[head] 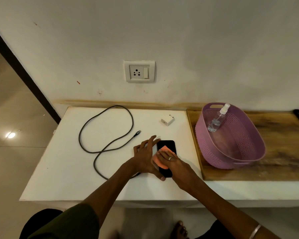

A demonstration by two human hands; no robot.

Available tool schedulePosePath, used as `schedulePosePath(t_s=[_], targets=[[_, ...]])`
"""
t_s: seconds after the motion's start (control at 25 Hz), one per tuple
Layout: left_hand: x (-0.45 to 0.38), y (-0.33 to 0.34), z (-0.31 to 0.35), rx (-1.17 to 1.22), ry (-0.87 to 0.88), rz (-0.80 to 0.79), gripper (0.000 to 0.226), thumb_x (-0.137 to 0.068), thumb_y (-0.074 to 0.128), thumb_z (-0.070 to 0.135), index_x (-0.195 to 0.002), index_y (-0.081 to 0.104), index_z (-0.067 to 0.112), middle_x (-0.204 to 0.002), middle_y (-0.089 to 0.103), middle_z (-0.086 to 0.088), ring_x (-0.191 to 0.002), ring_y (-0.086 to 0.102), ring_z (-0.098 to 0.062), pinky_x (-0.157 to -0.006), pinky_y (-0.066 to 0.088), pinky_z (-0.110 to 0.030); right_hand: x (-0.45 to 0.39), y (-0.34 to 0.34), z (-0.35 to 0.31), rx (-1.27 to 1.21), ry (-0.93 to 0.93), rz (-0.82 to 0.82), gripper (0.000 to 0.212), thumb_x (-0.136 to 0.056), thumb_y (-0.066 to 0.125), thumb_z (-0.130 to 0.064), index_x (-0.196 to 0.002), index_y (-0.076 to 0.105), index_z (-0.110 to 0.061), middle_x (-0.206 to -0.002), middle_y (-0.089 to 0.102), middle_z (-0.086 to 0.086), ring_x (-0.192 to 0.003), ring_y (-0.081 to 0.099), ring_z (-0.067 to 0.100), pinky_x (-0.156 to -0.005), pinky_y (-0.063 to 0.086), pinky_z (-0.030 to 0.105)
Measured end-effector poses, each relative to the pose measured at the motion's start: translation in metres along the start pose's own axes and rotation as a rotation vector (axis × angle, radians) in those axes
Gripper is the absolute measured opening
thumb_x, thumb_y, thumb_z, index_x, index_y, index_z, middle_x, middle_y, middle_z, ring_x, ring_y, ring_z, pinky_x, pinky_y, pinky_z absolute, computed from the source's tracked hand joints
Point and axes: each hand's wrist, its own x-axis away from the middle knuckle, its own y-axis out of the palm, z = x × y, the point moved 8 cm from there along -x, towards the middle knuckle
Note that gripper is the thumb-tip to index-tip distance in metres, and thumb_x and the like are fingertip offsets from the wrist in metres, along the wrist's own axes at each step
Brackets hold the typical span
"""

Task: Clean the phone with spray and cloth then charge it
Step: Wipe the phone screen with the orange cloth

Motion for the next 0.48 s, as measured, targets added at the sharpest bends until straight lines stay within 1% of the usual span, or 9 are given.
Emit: schedulePosePath(t_s=[0.08,0.16,0.2,0.24,0.32,0.36,0.4,0.44,0.48], targets=[[0.000,-0.002,-0.004,0.000,-0.020,0.012,0.152,-0.036,0.088,0.070,-0.153,-0.004,0.039,-0.164,-0.003,0.012,-0.151,0.004,-0.021,-0.120,0.007,-0.050,-0.004,-0.001,0.023,0.077,0.127,-0.068,0.077,-0.088,0.056,0.000,-0.152,0.019,-0.023,-0.163,0.009,-0.002,-0.150,0.004,0.020,-0.121,0.006,0.031],[0.000,-0.001,-0.003,-0.019,-0.033,0.036,0.151,-0.034,0.087,0.072,-0.152,-0.002,0.039,-0.163,0.000,0.013,-0.151,0.006,-0.020,-0.119,0.008,-0.049,-0.006,0.006,0.044,0.199,0.294,-0.199,0.082,-0.094,0.057,-0.018,-0.153,0.000,-0.019,-0.163,-0.005,0.001,-0.151,0.001,0.023,-0.121,0.007,0.032],[0.001,-0.001,-0.002,-0.027,-0.031,0.039,0.151,-0.034,0.087,0.073,-0.152,-0.002,0.039,-0.163,0.000,0.013,-0.151,0.006,-0.020,-0.118,0.008,-0.049,-0.005,0.008,0.048,0.190,0.351,-0.209,0.084,-0.094,0.057,-0.023,-0.152,-0.004,-0.019,-0.162,-0.008,0.001,-0.150,0.000,0.023,-0.121,0.008,0.033],[0.000,-0.001,-0.003,-0.024,-0.032,0.042,0.151,-0.034,0.087,0.073,-0.152,-0.001,0.039,-0.163,0.001,0.013,-0.151,0.006,-0.020,-0.118,0.008,-0.048,-0.003,0.009,0.049,0.157,0.383,-0.178,0.084,-0.094,0.057,-0.024,-0.153,-0.003,-0.019,-0.163,-0.008,0.002,-0.150,0.001,0.024,-0.121,0.009,0.034],[0.000,-0.003,-0.004,-0.009,-0.034,0.044,0.150,-0.035,0.087,0.072,-0.153,-0.001,0.039,-0.163,0.002,0.012,-0.151,0.006,-0.021,-0.118,0.008,-0.048,-0.003,0.013,0.042,0.140,0.364,-0.097,0.083,-0.093,0.058,-0.024,-0.153,0.002,-0.020,-0.163,-0.003,0.004,-0.150,0.002,0.025,-0.121,0.010,0.035],[-0.001,-0.002,-0.005,-0.004,-0.031,0.041,0.150,-0.037,0.088,0.070,-0.153,-0.001,0.038,-0.164,0.002,0.011,-0.151,0.006,-0.021,-0.119,0.007,-0.048,-0.005,0.018,0.038,0.188,0.354,-0.117,0.083,-0.093,0.057,-0.030,-0.153,0.001,-0.018,-0.163,-0.004,0.005,-0.150,0.000,0.026,-0.121,0.008,0.036],[0.000,-0.002,-0.004,0.001,-0.028,0.036,0.150,-0.037,0.089,0.069,-0.153,-0.001,0.037,-0.164,0.001,0.011,-0.151,0.005,-0.021,-0.119,0.006,-0.048,-0.008,0.027,0.036,0.247,0.345,-0.175,0.083,-0.095,0.054,-0.035,-0.152,-0.002,-0.016,-0.162,-0.007,0.006,-0.150,-0.002,0.026,-0.122,0.004,0.036],[-0.001,-0.001,-0.004,0.006,-0.024,0.032,0.151,-0.037,0.089,0.068,-0.154,-0.001,0.037,-0.164,0.000,0.011,-0.151,0.003,-0.021,-0.119,0.005,-0.048,-0.011,0.037,0.034,0.276,0.313,-0.230,0.084,-0.096,0.052,-0.036,-0.152,-0.007,-0.015,-0.162,-0.011,0.004,-0.150,-0.005,0.023,-0.122,0.001,0.037],[-0.001,-0.001,-0.004,0.004,-0.023,0.030,0.151,-0.036,0.089,0.068,-0.154,-0.001,0.037,-0.164,-0.001,0.011,-0.151,0.002,-0.020,-0.119,0.004,-0.048,-0.012,0.046,0.030,0.281,0.259,-0.270,0.087,-0.096,0.052,-0.033,-0.150,-0.015,-0.020,-0.161,-0.018,-0.001,-0.150,-0.011,0.016,-0.121,-0.001,0.038]])
